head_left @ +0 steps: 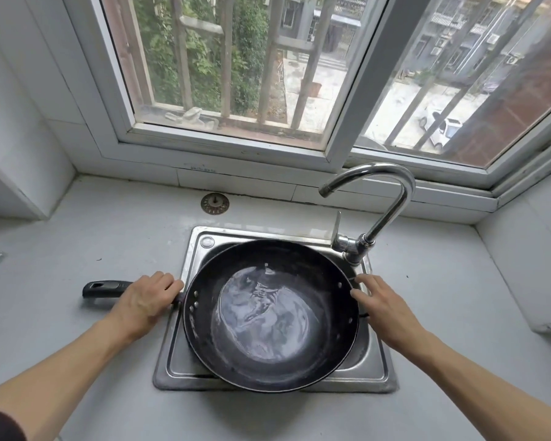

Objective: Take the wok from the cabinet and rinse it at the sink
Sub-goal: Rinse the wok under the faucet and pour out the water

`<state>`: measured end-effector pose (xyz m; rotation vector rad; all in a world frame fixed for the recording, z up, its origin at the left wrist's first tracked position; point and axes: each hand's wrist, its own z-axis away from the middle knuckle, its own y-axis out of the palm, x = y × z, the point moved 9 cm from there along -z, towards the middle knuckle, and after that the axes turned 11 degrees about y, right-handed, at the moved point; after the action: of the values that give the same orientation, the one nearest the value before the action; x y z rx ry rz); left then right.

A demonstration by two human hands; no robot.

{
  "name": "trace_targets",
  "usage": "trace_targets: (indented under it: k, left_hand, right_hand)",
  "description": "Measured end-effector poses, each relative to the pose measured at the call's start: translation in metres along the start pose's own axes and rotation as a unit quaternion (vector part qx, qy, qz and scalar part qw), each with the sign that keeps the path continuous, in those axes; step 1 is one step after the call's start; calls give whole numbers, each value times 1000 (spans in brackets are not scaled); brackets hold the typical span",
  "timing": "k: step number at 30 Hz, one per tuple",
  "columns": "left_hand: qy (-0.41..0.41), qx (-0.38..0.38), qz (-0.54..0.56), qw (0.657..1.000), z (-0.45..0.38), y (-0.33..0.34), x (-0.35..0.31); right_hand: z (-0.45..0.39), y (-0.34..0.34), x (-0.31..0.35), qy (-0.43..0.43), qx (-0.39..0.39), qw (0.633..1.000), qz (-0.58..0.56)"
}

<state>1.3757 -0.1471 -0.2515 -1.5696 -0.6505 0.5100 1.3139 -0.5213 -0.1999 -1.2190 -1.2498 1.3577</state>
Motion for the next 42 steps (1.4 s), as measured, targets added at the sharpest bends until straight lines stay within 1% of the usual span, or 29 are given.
trace_targets:
  k: [4, 9, 13, 16, 18, 21, 25, 28, 32, 37, 40, 42]
  left_hand:
    - [16, -9, -6, 1000, 2, -9, -2]
    - [34, -25, 2, 999, 6, -20, -7]
    - [48, -65, 8, 997, 7, -30, -11]
    - [65, -84, -32, 994, 2, -40, -15]
    - [61, -84, -45, 994, -1, -44, -16]
    - [53, -69, -36, 996, -5, -47, -16]
    - [47, -67, 7, 997, -9, -59, -13]
    - [47, -58, 24, 997, -10, -66, -10]
    - [49, -60, -1, 997, -9, -72, -10]
    - [36, -76, -73, 994, -1, -71, -9]
    - [32, -66, -82, 994, 2, -69, -11]
    - [31, -67, -70, 995, 2, -70, -12]
  right_hand:
    - [9, 6, -5, 3, 48, 998, -44]
    - [15, 11, -15, 6, 102, 992, -72]
    - [17, 1, -21, 20, 102, 991, -80]
    - [20, -8, -27, 36, 107, 989, -92]
    - [23, -13, -28, 33, 108, 990, -89]
    - [28, -13, -30, 35, 126, 989, -73]
    - [28, -11, -35, 41, 159, 984, -75]
    - [27, -13, -38, 54, 154, 980, -110]
    - [22, -19, -42, 66, 119, 981, -136]
    - [20, -22, -42, 72, 70, 992, -71]
    - [19, -25, -43, 87, 48, 994, -44]
    - [17, -27, -44, 95, 50, 993, -48]
